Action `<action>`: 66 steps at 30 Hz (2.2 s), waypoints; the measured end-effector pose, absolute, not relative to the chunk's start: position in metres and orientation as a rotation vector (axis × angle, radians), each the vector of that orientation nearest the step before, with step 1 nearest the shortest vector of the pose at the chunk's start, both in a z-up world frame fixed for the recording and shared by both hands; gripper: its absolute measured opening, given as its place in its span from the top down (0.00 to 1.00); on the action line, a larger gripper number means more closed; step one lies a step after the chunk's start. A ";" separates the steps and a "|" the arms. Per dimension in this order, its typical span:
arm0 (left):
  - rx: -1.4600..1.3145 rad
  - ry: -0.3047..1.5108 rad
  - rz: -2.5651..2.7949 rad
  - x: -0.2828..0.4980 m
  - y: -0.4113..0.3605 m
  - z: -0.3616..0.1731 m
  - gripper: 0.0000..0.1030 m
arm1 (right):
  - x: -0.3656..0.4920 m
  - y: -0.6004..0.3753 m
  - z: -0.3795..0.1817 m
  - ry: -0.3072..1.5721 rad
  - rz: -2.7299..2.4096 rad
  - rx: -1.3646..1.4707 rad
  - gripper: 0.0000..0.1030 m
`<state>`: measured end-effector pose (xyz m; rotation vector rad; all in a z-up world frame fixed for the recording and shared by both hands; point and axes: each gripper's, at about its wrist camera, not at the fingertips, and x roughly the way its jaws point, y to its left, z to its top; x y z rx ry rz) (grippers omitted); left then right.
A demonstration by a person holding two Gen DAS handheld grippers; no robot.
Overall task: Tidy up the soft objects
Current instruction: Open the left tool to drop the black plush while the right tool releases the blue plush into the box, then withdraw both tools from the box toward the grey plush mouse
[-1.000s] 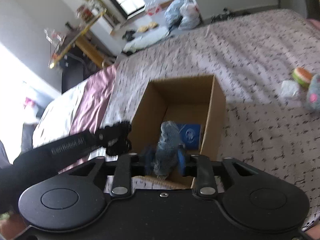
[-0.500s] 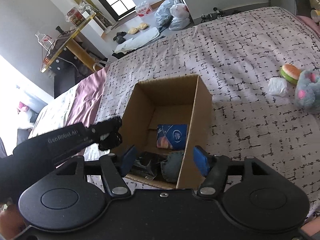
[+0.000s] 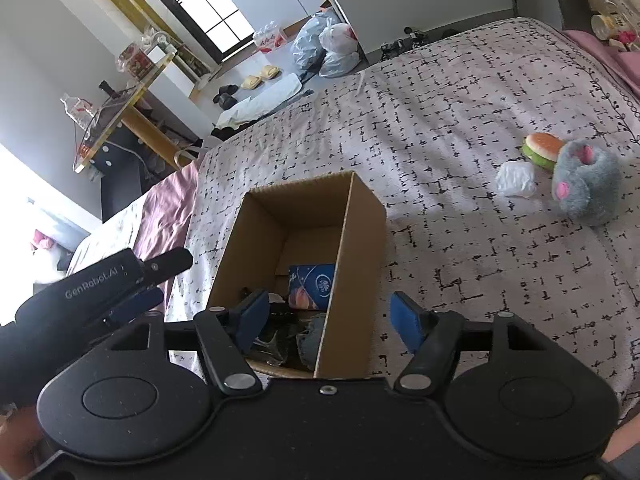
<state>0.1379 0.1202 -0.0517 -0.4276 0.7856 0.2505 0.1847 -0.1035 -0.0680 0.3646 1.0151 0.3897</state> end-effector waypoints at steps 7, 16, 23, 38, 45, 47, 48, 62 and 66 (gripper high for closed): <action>-0.382 0.819 0.232 0.134 0.102 -0.050 0.23 | 0.179 -0.126 -0.061 0.985 0.391 0.358 0.24; -0.328 0.840 0.230 0.128 0.078 -0.039 0.13 | 0.175 -0.157 -0.050 0.937 0.383 0.349 0.08; -0.297 0.834 0.237 0.121 0.059 -0.027 0.03 | 0.174 -0.178 -0.041 0.908 0.400 0.342 0.00; -0.270 0.848 0.218 0.107 0.021 -0.022 0.00 | 0.173 -0.215 -0.036 0.884 0.447 0.307 0.00; -0.275 0.810 0.203 0.103 0.001 -0.022 0.00 | 0.173 -0.234 -0.038 0.868 0.446 0.307 0.00; -0.282 0.803 0.206 0.104 -0.003 -0.024 0.00 | 0.173 -0.240 -0.040 0.864 0.444 0.311 0.00; -0.285 0.802 0.204 0.104 -0.006 -0.025 0.00 | 0.174 -0.243 -0.041 0.864 0.442 0.315 0.00; -0.253 0.819 0.193 0.119 -0.038 -0.041 0.00 | 0.184 -0.275 -0.055 0.841 0.389 0.347 0.00; -0.294 0.842 0.181 0.129 -0.043 -0.047 0.00 | 0.192 -0.281 -0.063 0.856 0.368 0.374 0.00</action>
